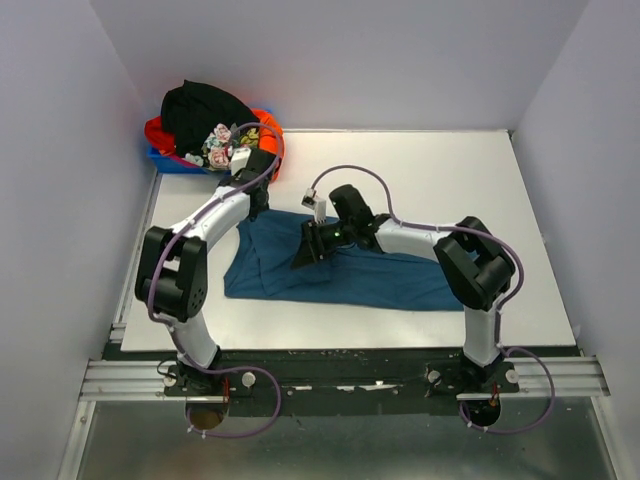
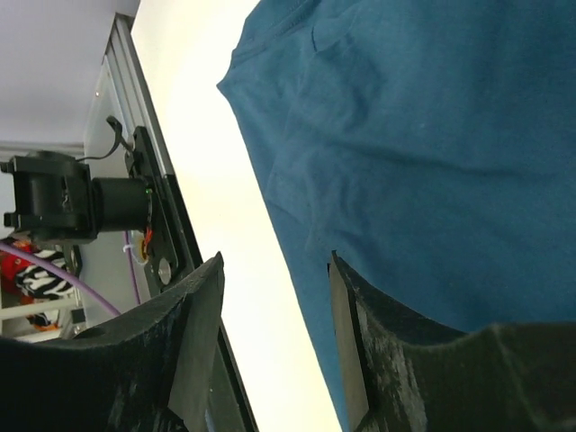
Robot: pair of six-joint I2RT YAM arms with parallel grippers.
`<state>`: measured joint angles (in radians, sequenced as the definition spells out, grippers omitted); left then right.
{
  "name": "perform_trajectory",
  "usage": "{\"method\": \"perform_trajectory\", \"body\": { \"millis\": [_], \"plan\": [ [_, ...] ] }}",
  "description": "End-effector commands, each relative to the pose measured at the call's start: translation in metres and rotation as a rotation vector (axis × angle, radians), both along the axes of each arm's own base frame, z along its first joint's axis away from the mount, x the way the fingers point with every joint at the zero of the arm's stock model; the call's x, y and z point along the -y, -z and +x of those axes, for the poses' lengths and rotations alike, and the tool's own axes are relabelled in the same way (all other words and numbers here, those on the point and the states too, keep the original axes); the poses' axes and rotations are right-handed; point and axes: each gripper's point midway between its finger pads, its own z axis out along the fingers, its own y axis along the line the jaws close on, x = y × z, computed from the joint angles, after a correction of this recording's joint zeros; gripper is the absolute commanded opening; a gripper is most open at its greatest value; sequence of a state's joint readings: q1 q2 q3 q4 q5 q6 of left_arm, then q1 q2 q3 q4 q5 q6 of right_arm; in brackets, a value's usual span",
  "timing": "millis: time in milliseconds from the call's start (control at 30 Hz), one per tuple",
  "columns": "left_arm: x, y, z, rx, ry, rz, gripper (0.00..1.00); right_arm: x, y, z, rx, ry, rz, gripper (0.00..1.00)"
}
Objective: Fold and stack the t-shirts
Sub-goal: Fold the other side of the tshirt into a rectangle
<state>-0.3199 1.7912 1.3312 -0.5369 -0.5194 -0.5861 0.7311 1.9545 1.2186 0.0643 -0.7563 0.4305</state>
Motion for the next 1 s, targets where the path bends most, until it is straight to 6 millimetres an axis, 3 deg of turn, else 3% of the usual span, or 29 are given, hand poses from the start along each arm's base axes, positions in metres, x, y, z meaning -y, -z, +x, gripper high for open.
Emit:
{"method": "perform_trajectory", "body": {
  "millis": [0,133,300,433,533,600,733,867,967],
  "plan": [
    [0.006,-0.007,-0.016,0.054,-0.018,-0.049,0.52,-0.017,0.006,0.007,-0.023,0.012,0.015,0.57],
    [0.025,0.017,-0.019,0.025,0.020,-0.150,0.52,-0.033,0.012,-0.001,-0.024,-0.004,0.009,0.58],
    [0.031,0.050,-0.015,-0.052,0.028,-0.148,0.52,-0.047,0.027,-0.007,-0.058,-0.005,-0.016,0.57],
    [0.025,0.069,-0.012,-0.107,0.016,-0.119,0.52,-0.027,0.057,-0.022,-0.146,0.032,-0.121,0.57],
    [0.024,0.075,-0.012,-0.133,0.025,-0.117,0.52,-0.003,0.062,-0.046,-0.188,0.039,-0.147,0.57],
    [0.023,0.076,-0.010,-0.137,0.029,-0.111,0.52,0.011,0.057,-0.060,-0.192,0.034,-0.149,0.57],
    [0.017,0.075,-0.006,-0.144,0.016,-0.076,0.51,0.024,0.027,-0.075,-0.164,0.014,-0.109,0.57],
    [0.011,0.063,-0.004,-0.110,0.007,-0.052,0.52,0.020,0.000,-0.070,-0.133,0.016,-0.073,0.57],
    [0.011,0.048,-0.003,-0.083,0.011,-0.057,0.51,0.019,0.001,-0.055,-0.114,0.064,-0.113,0.57]
  ]
}}
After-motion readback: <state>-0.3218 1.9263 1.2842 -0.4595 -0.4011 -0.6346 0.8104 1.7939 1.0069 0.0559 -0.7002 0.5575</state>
